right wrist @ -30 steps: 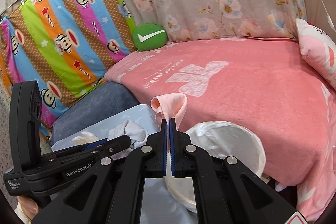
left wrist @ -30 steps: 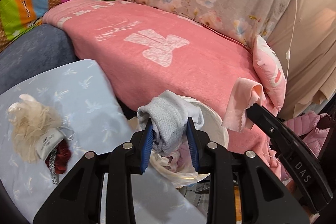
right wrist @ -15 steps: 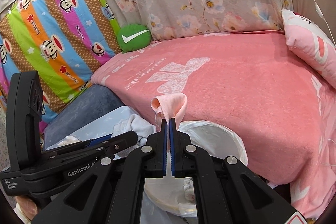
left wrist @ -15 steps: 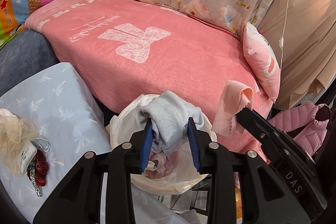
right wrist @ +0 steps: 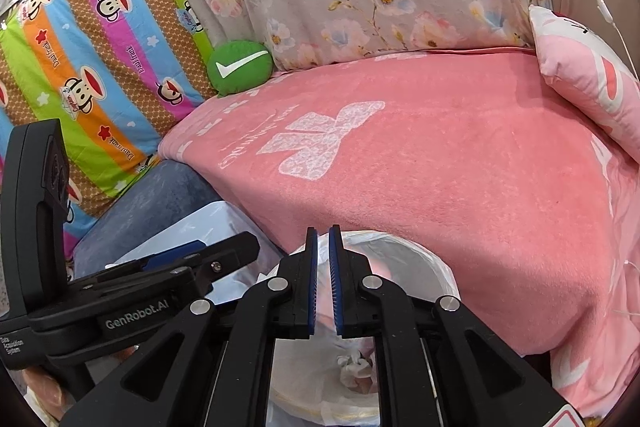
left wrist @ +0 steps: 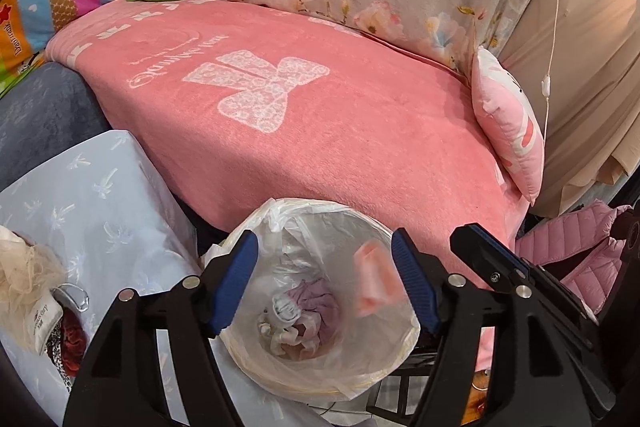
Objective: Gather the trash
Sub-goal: 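Move both open tools back from the wastebasket to the pile, then close the left tool on the cream mesh pouf while the right tool grasps the grey-blue cloth, then carry the mesh pouf and grey-blue cloth over the wastebasket and open both tools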
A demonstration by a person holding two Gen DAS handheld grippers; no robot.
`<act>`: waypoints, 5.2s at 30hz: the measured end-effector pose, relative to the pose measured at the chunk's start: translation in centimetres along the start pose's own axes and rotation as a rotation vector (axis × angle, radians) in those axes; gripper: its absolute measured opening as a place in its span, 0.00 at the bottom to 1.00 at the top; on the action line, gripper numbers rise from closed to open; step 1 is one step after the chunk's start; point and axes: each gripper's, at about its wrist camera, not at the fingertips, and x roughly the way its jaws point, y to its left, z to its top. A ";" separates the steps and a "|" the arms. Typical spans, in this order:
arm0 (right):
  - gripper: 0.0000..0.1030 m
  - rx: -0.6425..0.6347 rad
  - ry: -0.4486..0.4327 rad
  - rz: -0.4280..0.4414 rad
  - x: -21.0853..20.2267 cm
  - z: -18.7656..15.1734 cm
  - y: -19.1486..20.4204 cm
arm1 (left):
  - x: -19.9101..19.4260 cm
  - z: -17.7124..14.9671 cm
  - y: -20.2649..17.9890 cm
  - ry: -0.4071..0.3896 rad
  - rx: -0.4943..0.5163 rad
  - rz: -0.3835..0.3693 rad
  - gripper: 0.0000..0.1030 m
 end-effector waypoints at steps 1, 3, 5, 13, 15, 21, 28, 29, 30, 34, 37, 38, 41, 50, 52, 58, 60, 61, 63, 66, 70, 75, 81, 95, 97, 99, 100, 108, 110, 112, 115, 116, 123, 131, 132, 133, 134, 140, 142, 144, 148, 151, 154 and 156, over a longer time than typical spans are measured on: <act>0.10 0.003 0.003 0.001 0.1 -0.1 0.0 | 0.1 0.0 0.2 0.002 -0.005 0.002 0.64; 0.11 -0.001 0.008 -0.001 0.2 -0.2 0.1 | 0.1 -0.1 0.4 0.002 -0.011 0.002 0.64; 0.11 -0.005 0.014 -0.003 0.3 -0.3 0.2 | 0.1 -0.1 0.6 -0.001 -0.012 0.009 0.64; 0.19 -0.015 0.039 0.003 0.3 -1.5 1.1 | -0.3 -0.5 1.8 0.000 -0.040 0.014 0.64; 0.19 -0.021 0.045 0.005 0.1 -1.8 1.5 | -0.7 -0.8 2.2 -0.002 -0.053 0.015 0.64; 0.22 -0.039 0.063 0.021 -0.7 -3.1 3.0 | -2.4 -2.0 3.2 -0.018 -0.068 0.039 0.64; 0.22 -0.074 0.073 0.038 -2.7 -5.1 5.3 | -5.0 -3.8 4.5 -0.034 -0.098 0.063 0.64; 0.22 -0.079 0.076 0.041 -2.9 -5.4 5.6 | -5.5 -4.1 4.6 -0.039 -0.098 0.070 0.64; 0.22 -0.086 0.080 0.047 -3.2 -5.7 6.0 | -6.0 -4.4 4.8 -0.045 -0.099 0.076 0.64; 0.23 -0.119 0.087 0.064 -4.3 -7.0 7.7 | -7.3 -5.5 5.5 -0.062 -0.120 0.087 0.64; 0.28 -0.137 0.079 0.073 -5.1 -7.5 8.8 | -8.3 -6.4 6.2 -0.070 -0.134 0.093 0.64; 0.30 -0.141 0.078 0.077 -5.2 -7.7 9.1 | -8.6 -6.7 6.4 -0.072 -0.135 0.098 0.65; 0.30 -0.149 0.082 0.086 -5.5 -8.4 10.0 | -9.4 -7.3 7.3 -0.079 -0.142 0.118 0.65; 0.30 -0.191 0.096 0.108 -5.4 -10.1 13.1 | -11.4 -9.3 11.1 -0.099 -0.209 0.154 0.65; 0.30 -0.203 0.101 0.113 -5.1 -10.5 14.1 | -11.9 -9.8 12.1 -0.104 -0.222 0.168 0.65; 0.38 -0.226 0.129 0.131 -3.7 -11.7 17.1 | -13.1 -10.9 15.9 -0.102 -0.249 0.233 0.69; 0.43 -0.243 0.134 0.138 -3.1 -12.0 18.4 | -13.6 -11.2 17.4 -0.106 -0.269 0.256 0.79; 0.43 -0.253 0.139 0.142 -2.7 -12.1 19.0 | -13.8 -11.4 18.3 -0.110 -0.279 0.265 0.83; 0.43 -0.269 0.153 0.152 -1.7 -12.4 20.2 | -13.9 -11.6 20.1 -0.108 -0.298 0.294 0.87; 0.43 -0.282 0.170 0.165 -0.1 -12.8 21.8 | -13.8 -11.8 22.7 -0.102 -0.332 0.317 0.87; 0.43 -0.288 0.196 0.169 2.4 -13.5 23.4 | -13.2 -12.0 25.4 -0.093 -0.359 0.332 0.87; 0.43 -0.270 0.239 0.179 5.6 -14.2 24.9 | -11.7 -11.9 27.9 -0.073 -0.376 0.316 0.86; 0.43 -0.244 0.283 0.186 9.1 -14.9 26.7 | -9.9 -11.7 30.0 -0.047 -0.398 0.294 0.81; 0.17 -0.239 0.383 0.183 14.7 -16.9 29.5 | -8.6 -12.0 31.9 -0.003 -0.430 0.203 0.08; 0.09 -0.228 0.386 0.188 14.5 -17.1 29.3 | -9.0 -12.0 31.7 -0.011 -0.424 0.199 0.04; 0.07 -0.223 0.379 0.193 14.1 -17.1 29.1 | -9.4 -11.9 31.2 -0.019 -0.418 0.195 0.03; 0.07 -0.221 0.374 0.195 13.7 -17.1 29.1 | -9.6 -11.8 31.0 -0.024 -0.414 0.194 0.03; 0.06 -0.185 0.309 0.235 9.6 -15.7 27.6 | -11.6 -11.1 27.9 -0.070 -0.374 0.177 0.02; 0.06 -0.181 0.289 0.242 8.5 -15.1 27.1 | -12.2 -10.8 27.0 -0.086 -0.364 0.171 0.01; 0.06 -0.177 0.267 0.245 7.3 -14.7 26.6 | -12.5 -10.4 26.1 -0.100 -0.354 0.169 0.01; 0.06 -0.166 0.233 0.249 5.6 -13.6 25.7 | -13.2 -9.8 24.8 -0.119 -0.341 0.160 0.01; 0.06 -0.160 0.220 0.251 5.0 -13.2 25.4 | -13.4 -9.5 24.4 -0.125 -0.335 0.162 0.01; 0.06 -0.148 0.133 0.257 0.8 -10.4 23.0 | -15.3 -7.1 20.8 -0.185 -0.285 0.137 0.01; 0.06 -0.104 0.057 0.224 -2.5 -8.1 18.8 | -16.0 -4.5 15.5 -0.228 -0.193 0.092 0.01; 0.06 -0.101 0.051 0.217 -2.7 -8.0 18.2 | -16.0 -4.3 14.9 -0.230 -0.183 0.085 0.01; 0.06 -0.098 0.043 0.206 -3.1 -7.8 17.5 | -15.8 -4.1 14.2 -0.230 -0.173 0.078 0.01; 0.06 -0.096 0.037 0.198 -3.3 -7.6 16.9 | -15.6 -3.8 13.5 -0.229 -0.163 0.068 0.01; 0.06 -0.061 -0.004 0.140 -4.7 -6.6 12.6 | -13.7 -2.7 9.3 -0.214 -0.101 0.011 0.01; 0.06 -0.043 -0.011 0.119 -4.9 -6.2 11.1 | -12.8 -2.4 8.0 -0.202 -0.080 -0.008 0.01; 0.06 -0.018 -0.016 0.100 -5.1 -6.0 9.3 | -11.9 -2.2 6.6 -0.186 -0.057 -0.025 0.01; 0.06 0.016 -0.024 0.059 -5.2 -5.7 6.3 | -9.8 -1.8 4.0 -0.153 -0.022 -0.061 0.01; 0.06 0.041 -0.021 0.035 -4.9 -5.6 4.3 | -8.1 -1.6 2.4 -0.128 0.003 -0.080 0.01; 0.06 0.052 -0.015 0.015 -4.4 -5.5 2.9 | -6.5 -1.6 1.3 -0.098 0.014 -0.091 0.02; 0.06 0.058 -0.012 0.006 -4.1 -5.5 2.0 | -5.5 -1.6 0.9 -0.084 0.015 -0.093 0.02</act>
